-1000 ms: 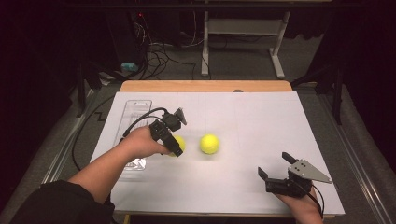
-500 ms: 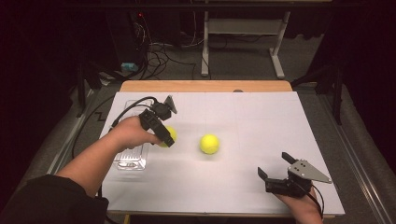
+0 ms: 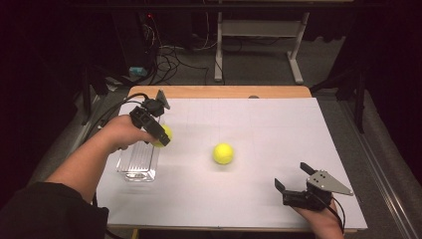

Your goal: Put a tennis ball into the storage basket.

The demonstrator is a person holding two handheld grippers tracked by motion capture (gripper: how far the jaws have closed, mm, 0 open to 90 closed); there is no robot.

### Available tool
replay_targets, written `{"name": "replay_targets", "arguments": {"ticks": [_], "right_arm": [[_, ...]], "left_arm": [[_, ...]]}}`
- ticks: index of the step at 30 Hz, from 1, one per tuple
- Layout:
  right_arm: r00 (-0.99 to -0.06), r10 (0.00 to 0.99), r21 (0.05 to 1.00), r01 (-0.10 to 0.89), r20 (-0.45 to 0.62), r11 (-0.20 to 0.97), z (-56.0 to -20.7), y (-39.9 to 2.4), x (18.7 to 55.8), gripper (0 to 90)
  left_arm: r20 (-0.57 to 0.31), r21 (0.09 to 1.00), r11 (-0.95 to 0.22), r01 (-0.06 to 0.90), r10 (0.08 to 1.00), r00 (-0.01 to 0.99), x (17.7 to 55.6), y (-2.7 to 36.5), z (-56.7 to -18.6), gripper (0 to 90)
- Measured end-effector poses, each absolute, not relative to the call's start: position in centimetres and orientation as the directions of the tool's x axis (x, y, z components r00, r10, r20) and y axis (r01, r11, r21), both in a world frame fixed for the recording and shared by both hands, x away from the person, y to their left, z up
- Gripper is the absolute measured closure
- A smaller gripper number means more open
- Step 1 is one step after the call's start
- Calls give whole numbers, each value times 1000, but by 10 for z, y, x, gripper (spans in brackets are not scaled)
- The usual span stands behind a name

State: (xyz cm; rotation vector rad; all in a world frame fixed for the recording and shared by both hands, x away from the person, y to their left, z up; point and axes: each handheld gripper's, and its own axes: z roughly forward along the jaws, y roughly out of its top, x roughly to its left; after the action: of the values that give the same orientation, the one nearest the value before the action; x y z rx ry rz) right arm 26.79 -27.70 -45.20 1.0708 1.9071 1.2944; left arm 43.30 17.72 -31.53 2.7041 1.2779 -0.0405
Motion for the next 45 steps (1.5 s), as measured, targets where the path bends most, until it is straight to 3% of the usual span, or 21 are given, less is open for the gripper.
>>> {"name": "replay_targets", "arguments": {"ticks": [22,28,45], "right_arm": [[-502,864,934,291,-36,208,-452,-277,268,0],[-504,863,933,294,-33,208,-453,-277,268,0],[-504,863,933,291,-38,211,-453,-277,268,0]], "left_arm": [[-54,90,-520,850,849,525,448,225,-324,267],[-20,96,-493,865,868,497,452,231,-325,267],[-30,57,-463,884,885,465,469,230,-352,266]]}}
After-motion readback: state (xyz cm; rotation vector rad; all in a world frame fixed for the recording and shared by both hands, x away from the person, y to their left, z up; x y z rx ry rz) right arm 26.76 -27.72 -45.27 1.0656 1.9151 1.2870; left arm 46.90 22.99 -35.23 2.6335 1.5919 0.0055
